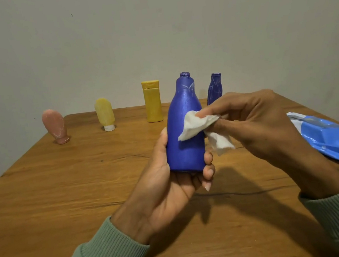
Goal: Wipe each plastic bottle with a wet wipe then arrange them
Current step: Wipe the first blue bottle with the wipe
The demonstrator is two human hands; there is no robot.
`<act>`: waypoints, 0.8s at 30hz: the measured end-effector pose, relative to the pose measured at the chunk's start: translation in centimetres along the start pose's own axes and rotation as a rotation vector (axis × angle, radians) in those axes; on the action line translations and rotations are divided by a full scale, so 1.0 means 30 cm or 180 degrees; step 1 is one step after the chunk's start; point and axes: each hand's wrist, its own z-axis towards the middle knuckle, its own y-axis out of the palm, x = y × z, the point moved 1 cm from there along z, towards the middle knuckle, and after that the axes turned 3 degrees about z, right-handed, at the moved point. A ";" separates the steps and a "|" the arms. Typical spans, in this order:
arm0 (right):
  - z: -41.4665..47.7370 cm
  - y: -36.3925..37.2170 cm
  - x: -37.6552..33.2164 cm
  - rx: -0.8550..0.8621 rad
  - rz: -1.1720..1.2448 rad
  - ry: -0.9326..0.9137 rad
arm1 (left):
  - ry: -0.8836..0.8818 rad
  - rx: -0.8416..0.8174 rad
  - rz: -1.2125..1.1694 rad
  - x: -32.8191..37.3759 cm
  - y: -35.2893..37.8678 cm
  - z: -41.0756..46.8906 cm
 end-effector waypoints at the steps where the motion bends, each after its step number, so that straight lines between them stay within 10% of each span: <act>1: 0.003 -0.001 0.003 0.0172 0.0051 -0.0031 | -0.0051 -0.0033 -0.0014 0.000 0.001 -0.002; 9: -0.003 -0.007 -0.006 -0.0211 -0.0095 0.0042 | 0.0004 0.0051 0.0007 0.000 0.002 0.000; 17: 0.011 -0.024 0.011 0.0943 0.0173 -0.0017 | -0.0338 -0.0374 0.0178 -0.018 -0.014 -0.011; 24: 0.009 -0.026 -0.011 0.0206 -0.0126 0.0004 | -0.0146 0.0057 0.0468 -0.016 -0.004 -0.014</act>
